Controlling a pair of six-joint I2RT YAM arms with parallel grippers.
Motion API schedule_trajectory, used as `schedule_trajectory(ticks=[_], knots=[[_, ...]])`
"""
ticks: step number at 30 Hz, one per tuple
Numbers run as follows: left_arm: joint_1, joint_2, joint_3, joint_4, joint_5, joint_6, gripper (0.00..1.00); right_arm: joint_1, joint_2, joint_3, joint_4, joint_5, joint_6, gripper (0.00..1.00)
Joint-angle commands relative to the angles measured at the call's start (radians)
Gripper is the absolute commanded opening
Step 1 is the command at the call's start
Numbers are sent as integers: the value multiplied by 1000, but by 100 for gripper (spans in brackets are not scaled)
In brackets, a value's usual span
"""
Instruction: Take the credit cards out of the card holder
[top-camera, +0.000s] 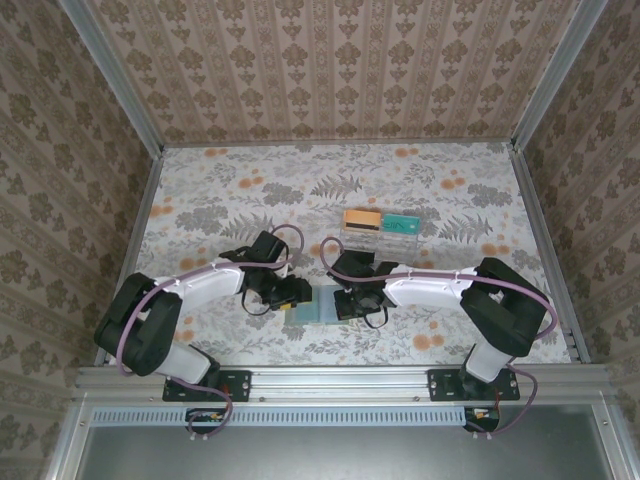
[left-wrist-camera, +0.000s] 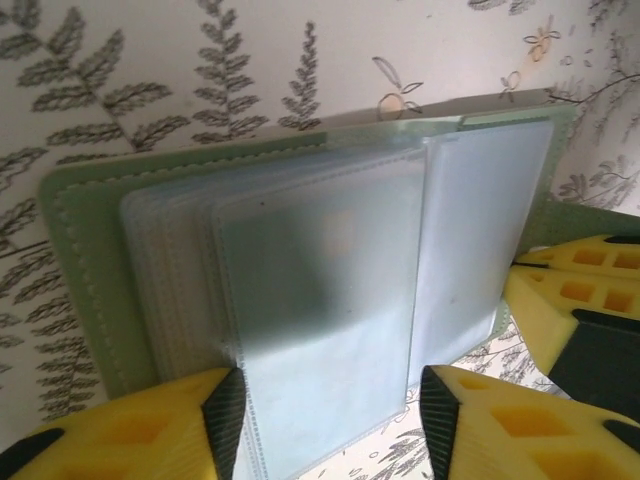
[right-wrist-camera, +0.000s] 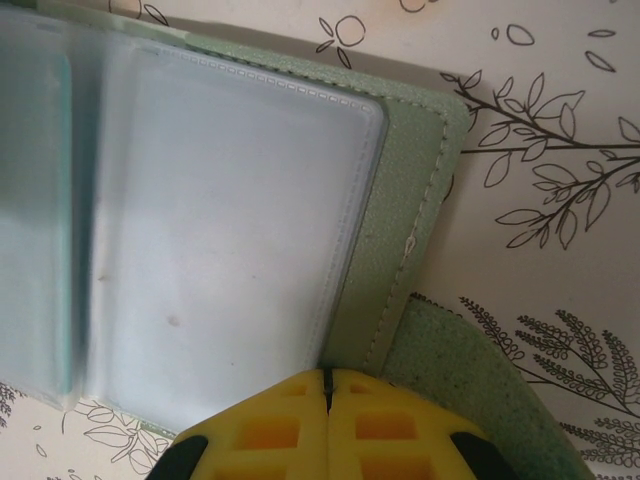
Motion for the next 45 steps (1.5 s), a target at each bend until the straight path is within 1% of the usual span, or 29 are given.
schedule_trajectory(ticks=[1, 4, 13, 16, 23, 28, 30, 37, 41, 44, 45], knots=[[-12, 14, 2, 15, 31, 6, 57, 13, 49, 14, 11, -27, 5, 5], [-15, 17, 5, 29, 50, 4, 60, 14, 48, 15, 12, -27, 7, 5], [-28, 19, 5, 65, 78, 0, 61, 17, 41, 11, 7, -23, 7, 5], [-33, 14, 3, 74, 83, -3, 61, 20, 41, 8, 12, -23, 10, 5], [-49, -34, 21, 102, 103, -4, 57, 22, 30, -5, 20, -13, 18, 6], [-70, -18, 60, 123, 120, -5, 57, 22, -28, -30, 33, 29, 26, 8], [-77, 5, 78, 124, 151, 0, 57, 22, -65, -39, 20, 67, 33, 9], [-110, 82, 131, 128, 172, 11, 57, 10, -206, -97, -2, 174, 72, 13], [-111, 75, 139, 102, 145, 14, 56, -13, -259, -122, 23, 152, 86, 13], [-96, 42, 129, 85, 133, 20, 55, -18, -261, -117, 40, 136, 88, 13], [-90, 31, 120, 80, 105, 18, 54, -17, -287, -116, 49, 126, 88, 14]])
